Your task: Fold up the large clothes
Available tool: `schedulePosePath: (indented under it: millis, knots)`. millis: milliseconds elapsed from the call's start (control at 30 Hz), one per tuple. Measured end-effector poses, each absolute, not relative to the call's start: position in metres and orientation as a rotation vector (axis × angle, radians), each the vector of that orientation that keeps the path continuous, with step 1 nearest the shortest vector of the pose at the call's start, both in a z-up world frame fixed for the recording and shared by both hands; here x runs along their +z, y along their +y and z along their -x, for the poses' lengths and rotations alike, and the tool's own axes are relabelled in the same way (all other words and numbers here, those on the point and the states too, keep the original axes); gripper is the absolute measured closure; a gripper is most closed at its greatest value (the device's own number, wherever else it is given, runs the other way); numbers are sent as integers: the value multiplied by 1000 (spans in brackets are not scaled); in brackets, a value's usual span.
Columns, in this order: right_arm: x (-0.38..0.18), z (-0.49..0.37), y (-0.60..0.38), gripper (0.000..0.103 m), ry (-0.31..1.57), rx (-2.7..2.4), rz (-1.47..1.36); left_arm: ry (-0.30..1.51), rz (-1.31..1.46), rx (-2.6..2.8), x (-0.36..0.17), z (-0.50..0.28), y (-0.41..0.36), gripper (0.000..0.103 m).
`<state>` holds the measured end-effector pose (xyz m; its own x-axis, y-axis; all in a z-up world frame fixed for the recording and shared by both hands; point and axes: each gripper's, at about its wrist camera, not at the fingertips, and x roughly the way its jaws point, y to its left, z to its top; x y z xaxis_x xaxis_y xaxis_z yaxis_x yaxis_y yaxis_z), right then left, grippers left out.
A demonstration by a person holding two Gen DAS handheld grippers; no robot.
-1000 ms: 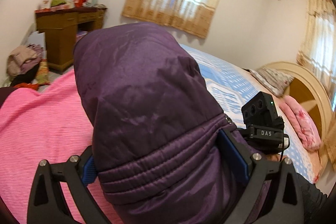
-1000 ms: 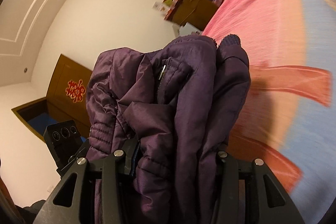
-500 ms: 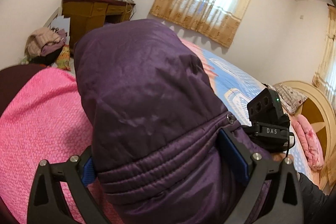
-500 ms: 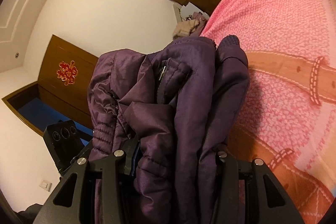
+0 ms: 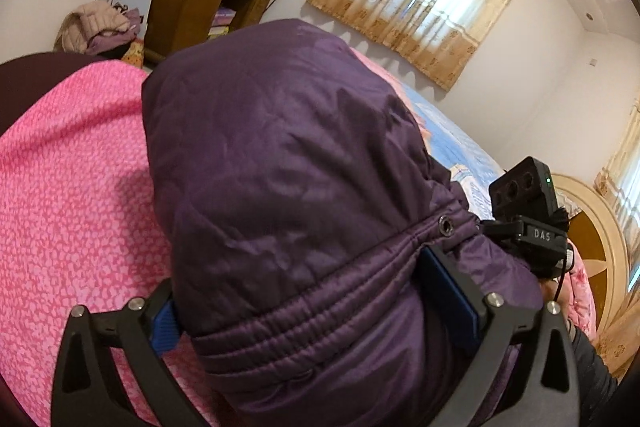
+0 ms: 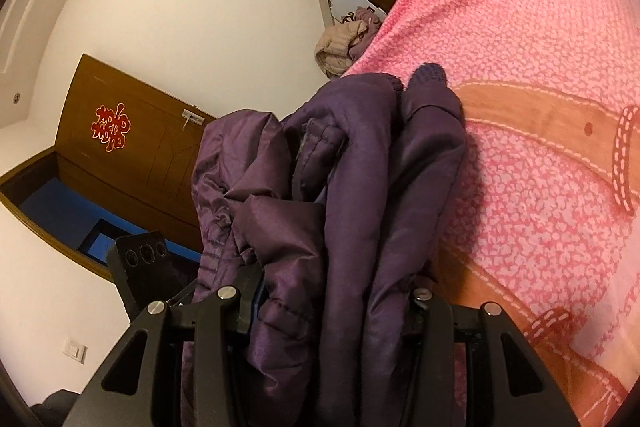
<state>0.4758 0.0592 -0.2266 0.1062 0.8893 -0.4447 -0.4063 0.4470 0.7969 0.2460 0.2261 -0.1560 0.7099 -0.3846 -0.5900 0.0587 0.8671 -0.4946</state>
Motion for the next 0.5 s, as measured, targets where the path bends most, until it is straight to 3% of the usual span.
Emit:
schedulePosePath:
  millis: [500]
  knots:
    - [-240,-494,57,54,1104,987,-570,752,350,-174,-130,-235,215,0]
